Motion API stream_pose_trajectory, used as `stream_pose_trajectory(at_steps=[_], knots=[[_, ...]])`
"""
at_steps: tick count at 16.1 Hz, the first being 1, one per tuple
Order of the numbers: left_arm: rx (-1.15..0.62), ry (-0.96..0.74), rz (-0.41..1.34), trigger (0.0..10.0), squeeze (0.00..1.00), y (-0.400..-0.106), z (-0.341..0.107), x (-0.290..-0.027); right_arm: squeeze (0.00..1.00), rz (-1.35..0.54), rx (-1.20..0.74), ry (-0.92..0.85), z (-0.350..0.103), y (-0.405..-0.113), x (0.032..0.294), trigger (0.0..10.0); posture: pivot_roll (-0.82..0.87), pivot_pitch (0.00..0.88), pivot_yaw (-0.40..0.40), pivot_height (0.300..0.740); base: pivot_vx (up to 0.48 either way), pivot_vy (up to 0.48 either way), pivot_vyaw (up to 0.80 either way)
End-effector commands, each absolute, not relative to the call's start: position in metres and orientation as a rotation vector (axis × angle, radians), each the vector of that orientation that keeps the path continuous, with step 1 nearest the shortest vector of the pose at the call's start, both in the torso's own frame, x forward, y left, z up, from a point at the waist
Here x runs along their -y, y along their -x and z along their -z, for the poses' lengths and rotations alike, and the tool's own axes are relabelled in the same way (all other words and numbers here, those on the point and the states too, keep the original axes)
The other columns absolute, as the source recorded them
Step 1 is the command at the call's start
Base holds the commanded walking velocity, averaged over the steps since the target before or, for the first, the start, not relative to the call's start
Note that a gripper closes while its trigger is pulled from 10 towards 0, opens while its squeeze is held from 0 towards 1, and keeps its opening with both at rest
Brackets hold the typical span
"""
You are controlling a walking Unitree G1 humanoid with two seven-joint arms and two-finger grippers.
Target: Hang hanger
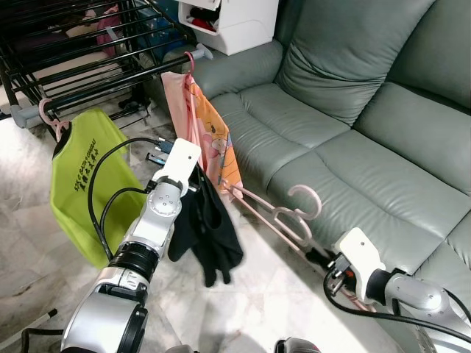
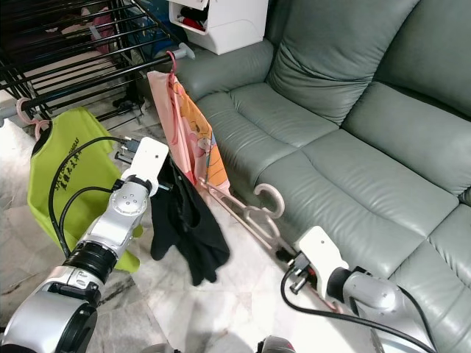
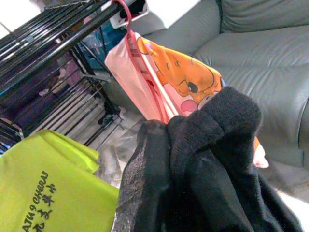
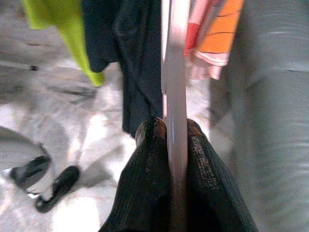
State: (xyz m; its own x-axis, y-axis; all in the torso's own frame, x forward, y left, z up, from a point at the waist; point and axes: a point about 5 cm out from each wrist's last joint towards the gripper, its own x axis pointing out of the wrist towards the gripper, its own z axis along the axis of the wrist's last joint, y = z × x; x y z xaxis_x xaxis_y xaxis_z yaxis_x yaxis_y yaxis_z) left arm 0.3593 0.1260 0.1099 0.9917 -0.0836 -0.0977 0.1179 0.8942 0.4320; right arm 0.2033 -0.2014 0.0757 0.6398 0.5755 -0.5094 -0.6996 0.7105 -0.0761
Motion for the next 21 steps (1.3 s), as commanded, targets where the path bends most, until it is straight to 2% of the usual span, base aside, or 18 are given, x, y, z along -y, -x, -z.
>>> stream_pose_trajectory(at_steps=[1,13,21], knots=[[-0.015,-0.460,0.086,10.0,0.00,-0.366,-0.124,-0.125,0.00,-0.798,-0.469,0.268,-0.081,-0.200,0.195,10.0,-0.13,0.000,0.084,0.740,0.000,0.000,0.00],[0.019,-0.432,0.115,10.0,0.00,-0.364,-0.128,-0.121,0.00,-0.820,-0.479,0.268,-0.080,-0.204,0.196,10.0,-0.12,0.000,0.081,0.740,0.000,0.000,0.00],[0.079,-0.385,0.196,10.0,0.00,-0.355,-0.141,-0.106,0.00,-0.744,-0.470,0.277,-0.074,-0.217,0.201,10.0,-0.11,0.000,0.071,0.740,0.000,0.000,0.00]])
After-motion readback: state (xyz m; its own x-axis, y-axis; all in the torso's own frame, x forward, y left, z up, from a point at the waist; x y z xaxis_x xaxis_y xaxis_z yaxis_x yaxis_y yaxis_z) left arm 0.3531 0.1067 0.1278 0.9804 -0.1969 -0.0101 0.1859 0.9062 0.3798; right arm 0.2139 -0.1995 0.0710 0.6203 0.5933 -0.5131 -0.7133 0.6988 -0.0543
